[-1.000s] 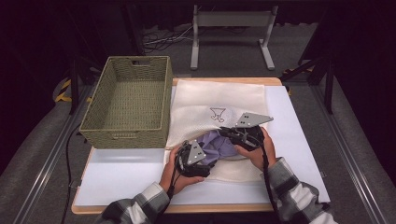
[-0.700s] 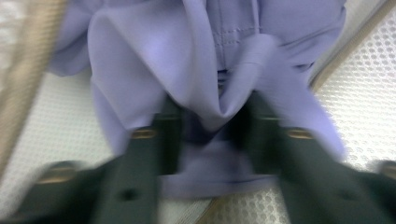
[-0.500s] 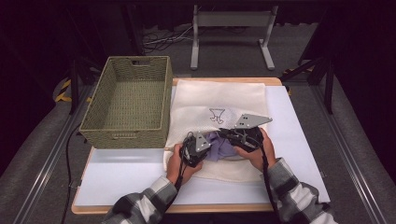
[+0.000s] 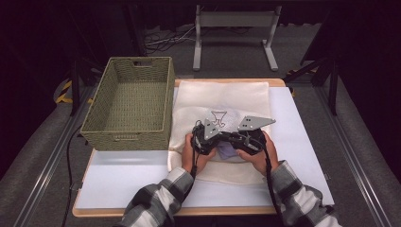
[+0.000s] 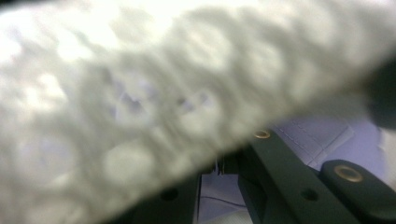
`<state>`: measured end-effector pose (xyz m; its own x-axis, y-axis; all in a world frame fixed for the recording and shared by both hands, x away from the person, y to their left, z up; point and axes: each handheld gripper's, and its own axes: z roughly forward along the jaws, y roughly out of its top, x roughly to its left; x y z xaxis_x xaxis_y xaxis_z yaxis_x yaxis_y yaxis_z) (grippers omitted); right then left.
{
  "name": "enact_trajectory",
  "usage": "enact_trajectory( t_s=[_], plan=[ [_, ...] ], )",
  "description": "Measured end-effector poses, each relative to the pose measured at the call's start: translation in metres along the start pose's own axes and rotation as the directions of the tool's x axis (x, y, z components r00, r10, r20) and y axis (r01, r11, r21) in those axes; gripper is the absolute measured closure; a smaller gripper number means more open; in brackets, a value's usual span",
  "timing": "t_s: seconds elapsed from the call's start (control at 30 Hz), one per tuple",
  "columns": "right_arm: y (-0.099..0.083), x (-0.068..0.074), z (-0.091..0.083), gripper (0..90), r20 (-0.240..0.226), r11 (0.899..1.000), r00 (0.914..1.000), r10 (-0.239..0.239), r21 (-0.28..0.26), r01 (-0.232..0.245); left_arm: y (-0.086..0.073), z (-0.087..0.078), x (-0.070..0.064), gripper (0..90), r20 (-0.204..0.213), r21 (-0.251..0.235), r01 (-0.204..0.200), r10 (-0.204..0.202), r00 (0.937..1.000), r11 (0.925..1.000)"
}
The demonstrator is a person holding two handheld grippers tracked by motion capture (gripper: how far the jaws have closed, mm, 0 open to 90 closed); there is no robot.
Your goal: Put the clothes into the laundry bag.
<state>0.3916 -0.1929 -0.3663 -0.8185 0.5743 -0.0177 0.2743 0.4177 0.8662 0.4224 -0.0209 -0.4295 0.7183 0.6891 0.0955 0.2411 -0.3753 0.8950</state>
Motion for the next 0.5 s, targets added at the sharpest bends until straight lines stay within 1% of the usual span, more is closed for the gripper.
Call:
enact_trajectory(
  t_s=[0.03,0.1,0.17,0.2,0.23,0.27,0.37,0.4,0.43,0.5],
  plan=[
    [-0.0003,0.0002,0.0003,88.6,-0.001,1.0,1.0,0.001,0.003,-0.001,0.0008,0.0008,0.0007,88.3,-0.018,-0.003,0.013,-0.013,0.9998,0.9999],
    [-0.0008,0.0008,0.0001,88.6,0.0,1.0,1.0,0.0,0.006,0.0,0.002,0.0021,0.0042,88.3,-0.049,-0.024,0.027,-0.028,0.9984,0.9993],
    [-0.0012,0.0006,-0.0009,88.6,0.0,1.0,1.0,-0.005,0.009,0.005,0.0018,0.0046,0.0057,88.3,-0.083,-0.021,0.026,-0.028,0.9962,0.9994],
    [-0.0018,-0.0001,-0.0013,88.6,0.002,1.0,1.0,-0.003,0.011,0.003,0.0017,0.006,0.0064,88.3,-0.083,-0.013,0.021,-0.022,0.9963,0.9997],
    [-0.0025,-0.0009,-0.0012,88.6,0.002,1.0,1.0,-0.002,0.014,0.002,0.001,0.0068,0.0058,88.3,-0.083,-0.012,0.026,-0.027,0.9962,0.9996],
    [-0.0032,-0.0015,-0.0011,88.5,0.003,1.0,1.0,-0.001,0.015,0.001,0.0007,0.0073,0.0055,88.3,-0.084,-0.006,0.019,-0.02,0.9962,0.9998],
    [-0.005,-0.0016,-0.0007,88.5,0.015,1.0,0.9998,-0.013,0.027,0.013,-0.0011,0.008,0.0067,88.1,-0.056,0.001,0.022,-0.022,0.9982,0.9998],
    [-0.0056,-0.0016,-0.0005,88.6,0.017,0.999,0.9997,-0.016,0.03,0.016,-0.0013,0.0071,0.0066,87.5,-0.039,0.007,0.023,-0.023,0.999,0.9997],
    [-0.0062,-0.0019,-0.0004,88.6,0.02,0.999,0.9996,-0.019,0.034,0.018,-0.0015,0.0062,0.0063,86.2,-0.024,0.01,0.024,-0.024,0.9994,0.9997],
    [-0.007,-0.0022,-0.0013,88.5,0.028,0.999,0.9994,-0.021,0.032,0.02,-0.0026,0.001,0.0041,82.0,0.011,0.019,0.009,-0.009,0.9999,0.9998]
  ],
)
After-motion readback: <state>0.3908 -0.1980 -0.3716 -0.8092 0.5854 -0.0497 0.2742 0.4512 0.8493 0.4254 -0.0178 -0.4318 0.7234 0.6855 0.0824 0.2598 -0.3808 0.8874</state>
